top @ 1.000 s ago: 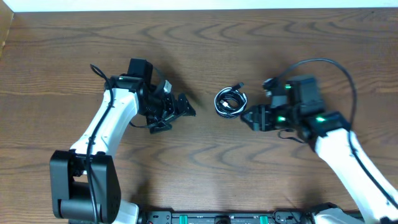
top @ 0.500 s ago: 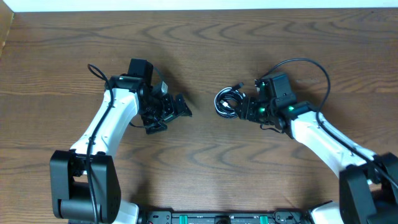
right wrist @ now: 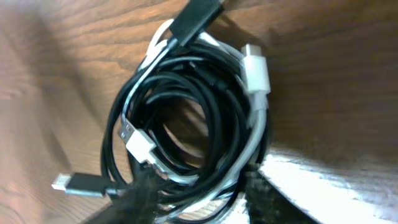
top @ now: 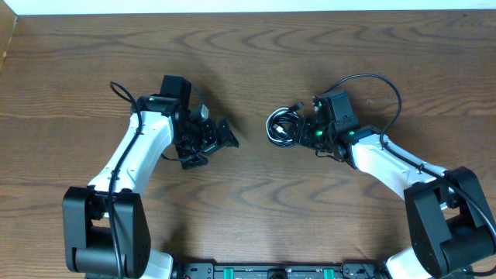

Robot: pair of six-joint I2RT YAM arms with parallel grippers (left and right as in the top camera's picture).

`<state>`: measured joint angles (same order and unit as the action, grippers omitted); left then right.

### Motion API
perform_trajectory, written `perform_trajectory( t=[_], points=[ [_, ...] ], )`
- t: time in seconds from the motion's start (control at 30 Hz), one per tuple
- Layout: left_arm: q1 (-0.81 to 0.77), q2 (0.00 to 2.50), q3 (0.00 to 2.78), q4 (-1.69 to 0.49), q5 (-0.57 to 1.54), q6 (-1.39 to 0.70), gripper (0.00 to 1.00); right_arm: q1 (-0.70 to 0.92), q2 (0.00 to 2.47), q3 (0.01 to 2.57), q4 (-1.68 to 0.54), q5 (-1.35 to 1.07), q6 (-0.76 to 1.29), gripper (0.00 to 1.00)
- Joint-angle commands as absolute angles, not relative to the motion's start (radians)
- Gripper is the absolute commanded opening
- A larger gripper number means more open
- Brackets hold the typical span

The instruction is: Untangle cables

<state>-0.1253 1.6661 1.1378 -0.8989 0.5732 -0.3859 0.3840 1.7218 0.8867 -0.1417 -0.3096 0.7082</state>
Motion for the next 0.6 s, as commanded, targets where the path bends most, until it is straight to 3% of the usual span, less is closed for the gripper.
perform_trajectory(
  t=[0.0,0.17,0.43,0.57],
  points=[
    [-0.124,1.666,1.128,-0.904,0.563,-0.387,0.98,0.389,1.738,0.902,-0.142,-0.279,0.697,0.25],
    [-0.124,1.666,1.128,-0.904,0.563,-0.387,0.98,0.396,1.742,0.902,-0.148,-0.3,0.671,0.01],
    [-0.124,1.666,1.128,-0.904,0.563,-0.387,0.98,0.4,1.717,0.909,-0.047,-0.577,0.672,0.01],
    [-0.124,1.666,1.128,-0.904,0.563,-0.387,0.98,0.399,1.627,0.945,-0.063,-0.605,0.637,0.01]
  ],
)
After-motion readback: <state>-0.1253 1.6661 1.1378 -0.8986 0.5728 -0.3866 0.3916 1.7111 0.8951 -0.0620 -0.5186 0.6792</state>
